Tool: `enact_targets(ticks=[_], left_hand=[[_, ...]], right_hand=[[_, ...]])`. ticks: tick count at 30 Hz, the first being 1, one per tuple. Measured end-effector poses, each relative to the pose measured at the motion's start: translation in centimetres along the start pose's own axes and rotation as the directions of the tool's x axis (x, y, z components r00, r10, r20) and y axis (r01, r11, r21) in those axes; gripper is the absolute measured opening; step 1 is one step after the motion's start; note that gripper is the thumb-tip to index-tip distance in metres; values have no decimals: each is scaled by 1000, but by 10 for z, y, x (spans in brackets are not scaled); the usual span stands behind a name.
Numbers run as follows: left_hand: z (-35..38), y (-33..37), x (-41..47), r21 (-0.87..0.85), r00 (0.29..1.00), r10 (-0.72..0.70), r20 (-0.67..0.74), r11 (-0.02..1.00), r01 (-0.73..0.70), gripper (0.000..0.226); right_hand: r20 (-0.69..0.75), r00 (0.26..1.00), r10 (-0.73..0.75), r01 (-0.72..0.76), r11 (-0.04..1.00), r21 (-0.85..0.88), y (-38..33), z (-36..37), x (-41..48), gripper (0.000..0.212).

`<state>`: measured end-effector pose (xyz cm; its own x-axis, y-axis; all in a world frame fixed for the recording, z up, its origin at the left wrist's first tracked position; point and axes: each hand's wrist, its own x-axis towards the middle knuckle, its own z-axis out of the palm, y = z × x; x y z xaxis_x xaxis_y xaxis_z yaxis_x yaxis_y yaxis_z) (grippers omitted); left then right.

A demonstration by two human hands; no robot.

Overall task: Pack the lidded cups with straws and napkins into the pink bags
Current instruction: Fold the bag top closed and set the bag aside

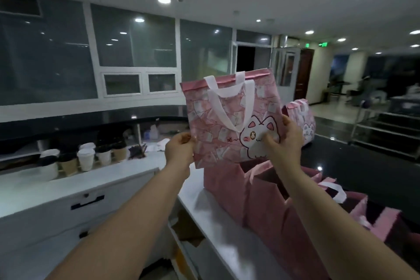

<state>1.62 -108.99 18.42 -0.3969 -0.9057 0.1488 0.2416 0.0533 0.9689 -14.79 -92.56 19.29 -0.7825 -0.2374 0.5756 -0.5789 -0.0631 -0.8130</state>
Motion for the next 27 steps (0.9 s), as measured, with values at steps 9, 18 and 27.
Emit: enact_targets(ticks=[9, 18, 27], left_hand=[[134, -49, 74, -62, 958, 9, 285, 998, 9, 16], [300, -115, 33, -109, 852, -99, 515, 978, 179, 22], [439, -151, 43, 19, 788, -129, 602, 989, 148, 25]], right_hand=[[-137, 986, 100, -160, 820, -549, 48, 7, 34, 101], [-119, 946, 300, -322, 900, -294, 138, -72, 78, 110], [-82, 907, 413, -420, 877, -234, 223, -144, 173, 115]])
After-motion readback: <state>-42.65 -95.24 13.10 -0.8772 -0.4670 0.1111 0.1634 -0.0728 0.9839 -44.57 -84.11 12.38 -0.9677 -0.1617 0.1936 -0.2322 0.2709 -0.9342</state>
